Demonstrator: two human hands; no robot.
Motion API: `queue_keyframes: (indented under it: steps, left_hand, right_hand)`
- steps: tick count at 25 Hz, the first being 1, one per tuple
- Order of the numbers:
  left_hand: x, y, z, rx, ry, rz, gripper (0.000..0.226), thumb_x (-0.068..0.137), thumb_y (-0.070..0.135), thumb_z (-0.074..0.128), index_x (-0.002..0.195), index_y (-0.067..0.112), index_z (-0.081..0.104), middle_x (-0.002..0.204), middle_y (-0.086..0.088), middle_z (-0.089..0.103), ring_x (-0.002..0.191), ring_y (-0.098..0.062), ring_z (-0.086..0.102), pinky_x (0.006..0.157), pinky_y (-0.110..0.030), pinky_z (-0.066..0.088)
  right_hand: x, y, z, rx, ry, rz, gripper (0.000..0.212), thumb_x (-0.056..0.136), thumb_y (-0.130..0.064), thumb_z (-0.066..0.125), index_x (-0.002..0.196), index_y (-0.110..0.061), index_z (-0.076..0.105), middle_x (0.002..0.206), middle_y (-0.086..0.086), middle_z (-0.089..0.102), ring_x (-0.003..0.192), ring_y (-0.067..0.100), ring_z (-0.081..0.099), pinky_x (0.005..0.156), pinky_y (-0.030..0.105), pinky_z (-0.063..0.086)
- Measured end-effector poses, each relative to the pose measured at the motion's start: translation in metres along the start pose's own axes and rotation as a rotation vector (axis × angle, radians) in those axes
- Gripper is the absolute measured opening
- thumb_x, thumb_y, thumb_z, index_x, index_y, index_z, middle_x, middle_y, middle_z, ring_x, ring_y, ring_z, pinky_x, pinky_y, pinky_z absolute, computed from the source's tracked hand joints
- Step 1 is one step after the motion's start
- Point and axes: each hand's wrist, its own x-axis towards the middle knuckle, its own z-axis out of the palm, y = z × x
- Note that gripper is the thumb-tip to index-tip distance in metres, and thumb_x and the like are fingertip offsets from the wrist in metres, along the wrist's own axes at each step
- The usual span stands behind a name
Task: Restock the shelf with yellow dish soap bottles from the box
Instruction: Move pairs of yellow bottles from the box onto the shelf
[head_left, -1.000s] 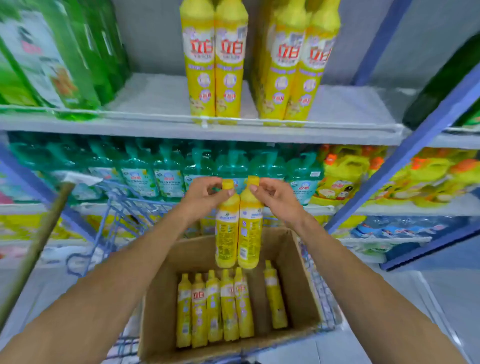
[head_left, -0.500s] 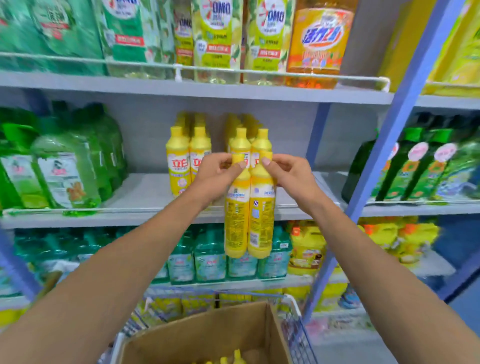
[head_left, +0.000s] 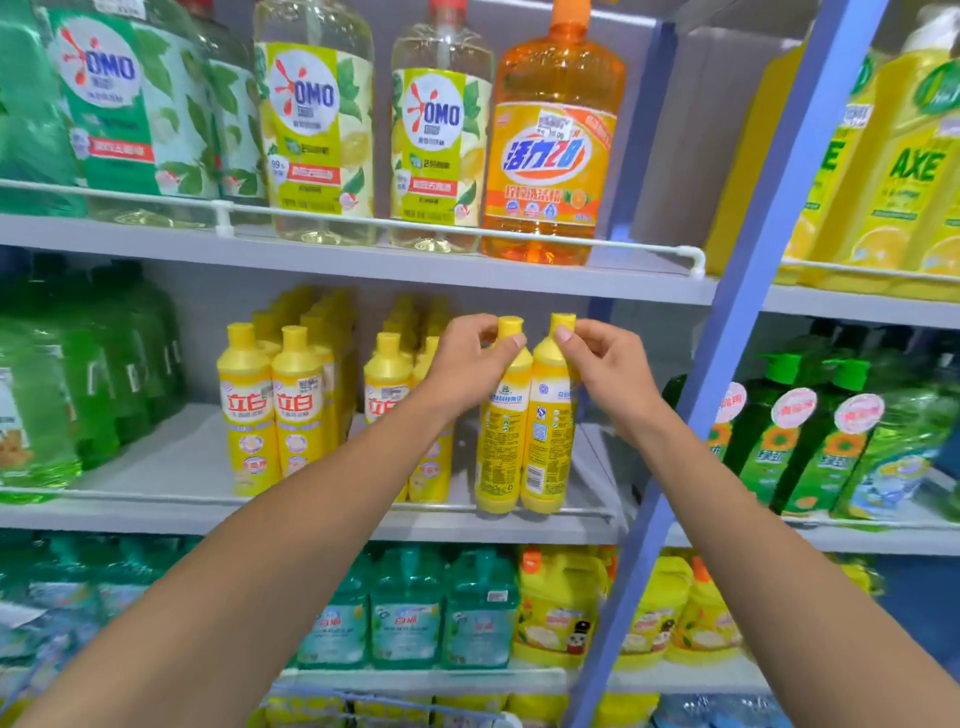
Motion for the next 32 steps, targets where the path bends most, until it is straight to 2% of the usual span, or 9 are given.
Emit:
queue_keyframes:
  steps: [4, 6, 10, 13, 16, 20, 23, 27, 32]
  left_hand:
    - [0.019, -0.018, 0.032, 0.070, 0.072, -0.048, 0.013, 0.092, 0.025, 0.069, 0.082, 0.017, 0.067, 0.077, 0.006, 0.065, 0.071, -0.005, 0.057, 0.071, -0.027, 0.048]
    - [0.028, -0.026, 0.040, 0.081, 0.093, -0.075, 0.021, 0.089, 0.031, 0.070, 0.091, 0.010, 0.072, 0.088, 0.000, 0.073, 0.078, -0.011, 0.064, 0.078, -0.035, 0.056]
    - [0.023, -0.047, 0.054, 0.207, 0.116, -0.115, 0.031, 0.087, 0.040, 0.068, 0.096, 0.010, 0.073, 0.089, -0.002, 0.074, 0.083, -0.017, 0.068, 0.080, -0.044, 0.057]
    - [0.017, -0.053, 0.055, 0.169, 0.148, -0.089, 0.041, 0.082, 0.051, 0.066, 0.097, 0.014, 0.072, 0.092, 0.001, 0.075, 0.089, -0.018, 0.071, 0.082, -0.047, 0.058]
    - [0.000, -0.062, 0.049, -0.010, 0.036, -0.111, 0.034, 0.085, 0.032, 0.078, 0.113, 0.015, 0.069, 0.104, -0.002, 0.076, 0.098, -0.019, 0.072, 0.089, -0.042, 0.059]
    - [-0.047, -0.095, 0.053, -0.070, -0.110, -0.230, 0.050, 0.084, 0.018, 0.080, 0.130, 0.019, 0.060, 0.121, 0.005, 0.072, 0.116, -0.009, 0.066, 0.104, -0.034, 0.052]
    - [-0.053, -0.102, 0.056, -0.118, -0.097, -0.261, 0.053, 0.083, 0.015, 0.081, 0.131, 0.019, 0.058, 0.123, 0.006, 0.071, 0.118, -0.007, 0.064, 0.098, -0.020, 0.051]
    - [-0.049, -0.105, 0.058, -0.040, 0.014, -0.246, 0.053, 0.072, 0.024, 0.090, 0.116, 0.021, 0.060, 0.110, 0.003, 0.073, 0.104, -0.011, 0.069, 0.090, -0.030, 0.058]
    - [-0.044, -0.102, 0.067, 0.074, 0.036, -0.256, 0.056, 0.069, 0.034, 0.091, 0.115, 0.024, 0.061, 0.107, 0.007, 0.071, 0.096, -0.003, 0.068, 0.076, -0.017, 0.055]
  right_hand:
    - [0.018, 0.038, -0.009, -0.007, 0.048, 0.023, 0.017, 0.101, -0.018, 0.061, 0.100, -0.004, 0.069, 0.085, 0.003, 0.074, 0.069, 0.001, 0.070, 0.059, 0.019, 0.054]
    - [0.023, 0.054, -0.011, 0.005, 0.064, 0.022, 0.014, 0.100, -0.019, 0.062, 0.098, -0.006, 0.069, 0.084, 0.000, 0.074, 0.070, 0.000, 0.069, 0.063, 0.020, 0.054]
    - [0.022, 0.086, -0.013, 0.053, 0.049, 0.041, 0.020, 0.099, -0.024, 0.064, 0.106, -0.007, 0.071, 0.097, 0.011, 0.076, 0.085, 0.014, 0.071, 0.078, 0.041, 0.060]
    - [0.017, 0.092, -0.013, 0.149, 0.036, 0.063, 0.026, 0.097, -0.028, 0.068, 0.116, -0.010, 0.071, 0.106, 0.007, 0.077, 0.097, 0.019, 0.074, 0.085, 0.037, 0.061]
    - [0.008, 0.100, -0.015, 0.285, 0.035, 0.150, 0.039, 0.092, -0.025, 0.074, 0.126, -0.009, 0.065, 0.113, 0.006, 0.076, 0.105, 0.019, 0.073, 0.090, 0.033, 0.060]
    - [-0.022, 0.131, -0.009, 0.283, -0.013, 0.162, 0.052, 0.084, -0.015, 0.081, 0.131, -0.009, 0.060, 0.118, 0.006, 0.075, 0.112, 0.021, 0.071, 0.094, 0.036, 0.058]
    - [-0.027, 0.137, -0.008, 0.303, -0.008, 0.156, 0.052, 0.082, -0.019, 0.082, 0.129, -0.010, 0.061, 0.119, 0.004, 0.075, 0.113, 0.019, 0.071, 0.095, 0.036, 0.058]
    - [-0.027, 0.135, -0.011, 0.321, -0.075, 0.155, 0.047, 0.085, -0.022, 0.076, 0.129, -0.012, 0.061, 0.121, 0.002, 0.074, 0.116, 0.020, 0.069, 0.096, 0.034, 0.057]
    - [-0.033, 0.129, -0.012, 0.285, -0.082, 0.146, 0.046, 0.091, -0.019, 0.073, 0.134, -0.014, 0.057, 0.124, -0.001, 0.072, 0.115, 0.012, 0.069, 0.094, 0.030, 0.058]
